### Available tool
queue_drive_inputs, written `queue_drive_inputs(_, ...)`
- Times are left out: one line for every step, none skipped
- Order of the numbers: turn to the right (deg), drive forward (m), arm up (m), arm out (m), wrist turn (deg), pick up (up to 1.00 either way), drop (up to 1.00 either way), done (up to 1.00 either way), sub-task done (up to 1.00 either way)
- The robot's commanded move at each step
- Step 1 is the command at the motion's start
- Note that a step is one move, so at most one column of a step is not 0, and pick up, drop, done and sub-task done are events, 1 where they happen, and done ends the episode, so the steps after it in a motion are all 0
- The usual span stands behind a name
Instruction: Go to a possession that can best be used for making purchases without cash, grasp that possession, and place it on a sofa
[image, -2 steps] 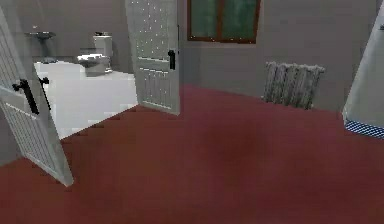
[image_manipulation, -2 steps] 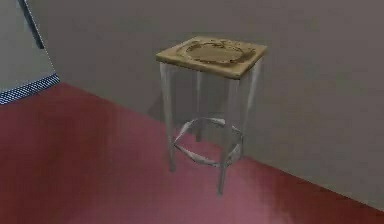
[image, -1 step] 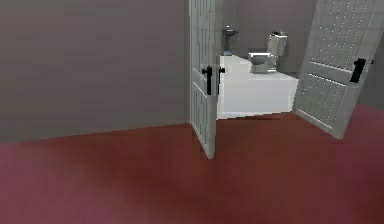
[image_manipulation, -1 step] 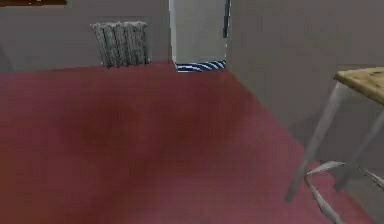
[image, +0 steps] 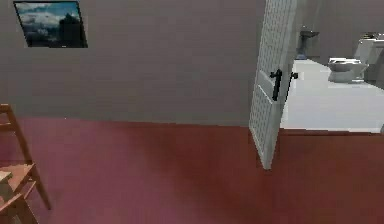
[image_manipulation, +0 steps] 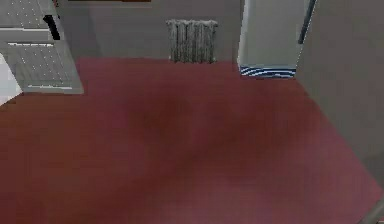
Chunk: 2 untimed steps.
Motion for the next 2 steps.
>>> queue_drive_inputs(0.0,0.8,0.0,0.0,0.0,0.0,0.0,0.0,0.0)
queue_drive_inputs(-42.0,0.0,0.0,0.0,0.0,0.0,0.0,0.0,0.0)
